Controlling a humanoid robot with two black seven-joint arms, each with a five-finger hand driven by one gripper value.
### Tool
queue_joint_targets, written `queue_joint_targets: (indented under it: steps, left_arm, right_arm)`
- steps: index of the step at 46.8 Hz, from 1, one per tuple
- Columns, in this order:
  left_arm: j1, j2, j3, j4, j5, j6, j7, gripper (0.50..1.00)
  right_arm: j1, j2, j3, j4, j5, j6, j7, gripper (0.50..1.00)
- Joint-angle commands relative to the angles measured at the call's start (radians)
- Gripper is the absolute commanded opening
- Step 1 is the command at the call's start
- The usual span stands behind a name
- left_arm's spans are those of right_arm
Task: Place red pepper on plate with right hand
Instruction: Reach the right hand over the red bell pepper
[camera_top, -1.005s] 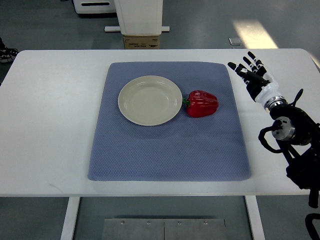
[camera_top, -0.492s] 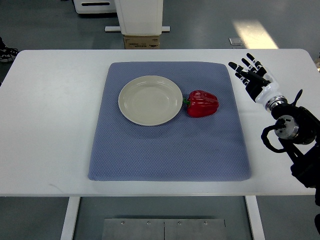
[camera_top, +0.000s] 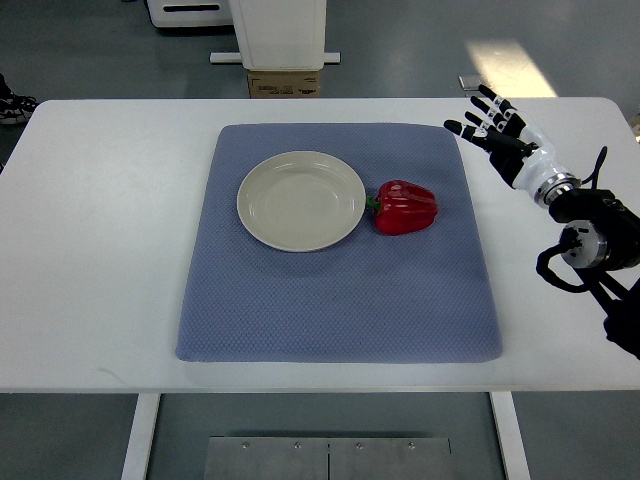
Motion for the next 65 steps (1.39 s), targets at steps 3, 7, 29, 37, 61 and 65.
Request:
queue_joint_targets:
  steps: [3, 7, 29, 37, 61, 65]
  left_arm:
    - [0.0, 0.0, 0.0, 0.0, 0.001, 0.0, 0.0, 1.0]
    - [0.0, 0.0, 0.0, 0.0, 0.0, 0.0, 0.0, 1.0]
    - [0.0, 0.0, 0.0, 0.0, 0.0, 0.0, 0.0, 1.0]
    - [0.0, 0.0, 0.0, 0.0, 0.0, 0.0, 0.0, 1.0]
    - [0.0, 0.0, 0.0, 0.0, 0.0, 0.0, 0.0, 1.0]
    - [0.0, 0.0, 0.0, 0.0, 0.001, 0.0, 0.0, 1.0]
  right_arm:
    - [0.072, -0.042, -0.155, 0.003, -0.001, 0.0, 0.046, 1.0]
    - [0.121, -0.084, -0.258, 0.005, -0.006, 0.001, 0.075, 0.998]
    - [0.344, -0.113, -0.597, 0.037, -0.161, 0.015, 0.108, 0.998]
    - [0.42, -0.108, -0.709, 0.041, -0.166, 0.015, 0.108, 0.995]
    - [0.517, -0.104, -0.939, 0.098, -0.278, 0.014, 0.106, 0.987]
    - [0.535, -0.101, -0.97, 0.095, -0.279, 0.011, 0.106, 0.981]
